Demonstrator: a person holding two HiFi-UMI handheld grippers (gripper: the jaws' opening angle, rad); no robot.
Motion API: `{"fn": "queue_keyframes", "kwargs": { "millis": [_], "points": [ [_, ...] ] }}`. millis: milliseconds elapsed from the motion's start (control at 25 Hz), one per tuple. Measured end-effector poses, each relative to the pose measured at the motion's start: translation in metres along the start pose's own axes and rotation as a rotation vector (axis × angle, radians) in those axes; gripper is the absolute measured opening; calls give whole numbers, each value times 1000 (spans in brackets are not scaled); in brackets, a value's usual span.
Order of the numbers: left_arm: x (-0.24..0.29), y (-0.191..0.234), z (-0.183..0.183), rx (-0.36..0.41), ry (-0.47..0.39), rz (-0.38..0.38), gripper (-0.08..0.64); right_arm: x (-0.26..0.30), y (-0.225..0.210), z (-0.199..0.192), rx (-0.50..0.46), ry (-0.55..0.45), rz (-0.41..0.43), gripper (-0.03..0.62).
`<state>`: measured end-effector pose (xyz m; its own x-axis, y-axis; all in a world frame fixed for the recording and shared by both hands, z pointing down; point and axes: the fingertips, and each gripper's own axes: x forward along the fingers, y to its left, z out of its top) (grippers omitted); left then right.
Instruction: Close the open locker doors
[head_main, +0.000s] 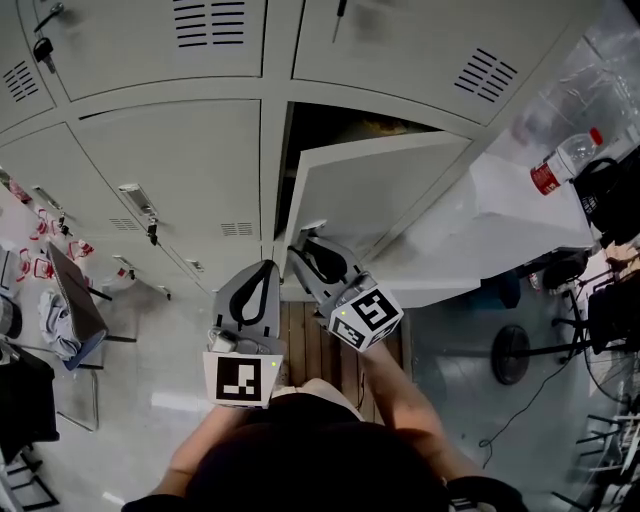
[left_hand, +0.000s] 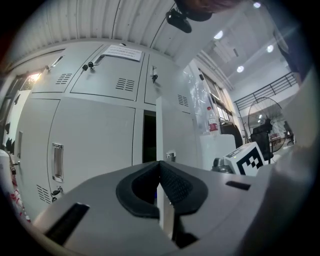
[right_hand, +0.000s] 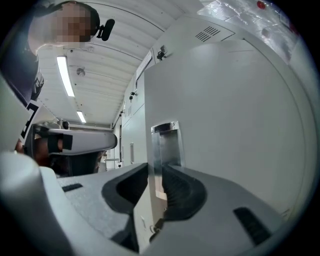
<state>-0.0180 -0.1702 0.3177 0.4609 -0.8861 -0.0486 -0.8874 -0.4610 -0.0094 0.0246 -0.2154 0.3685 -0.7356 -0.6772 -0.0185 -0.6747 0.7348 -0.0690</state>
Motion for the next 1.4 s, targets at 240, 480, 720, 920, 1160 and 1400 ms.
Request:
{"fn": "queue_keyframes", "kwargs": {
  "millis": [240, 480, 720, 920, 1160, 1400],
  "points": [
    [6, 10, -3, -17, 7, 12, 2, 11, -6, 2, -10, -4, -12, 83],
    [14, 16, -6, -7, 15, 11, 2, 19, -11, 1, -27, 0, -27, 76],
    [20, 20, -8, -16, 18, 20, 2, 26, -18, 0, -36, 4, -53, 64],
    [24, 23, -8, -4, 18, 27, 2, 29, -22, 0, -37, -3, -63, 58],
    [27, 26, -10, -6, 24, 30, 2, 35, -26, 0, -44, -8, -82, 54],
    [30, 29, -12, 7, 33, 32, 2, 40, -31, 0, -49, -13, -104, 51]
  ]
}}
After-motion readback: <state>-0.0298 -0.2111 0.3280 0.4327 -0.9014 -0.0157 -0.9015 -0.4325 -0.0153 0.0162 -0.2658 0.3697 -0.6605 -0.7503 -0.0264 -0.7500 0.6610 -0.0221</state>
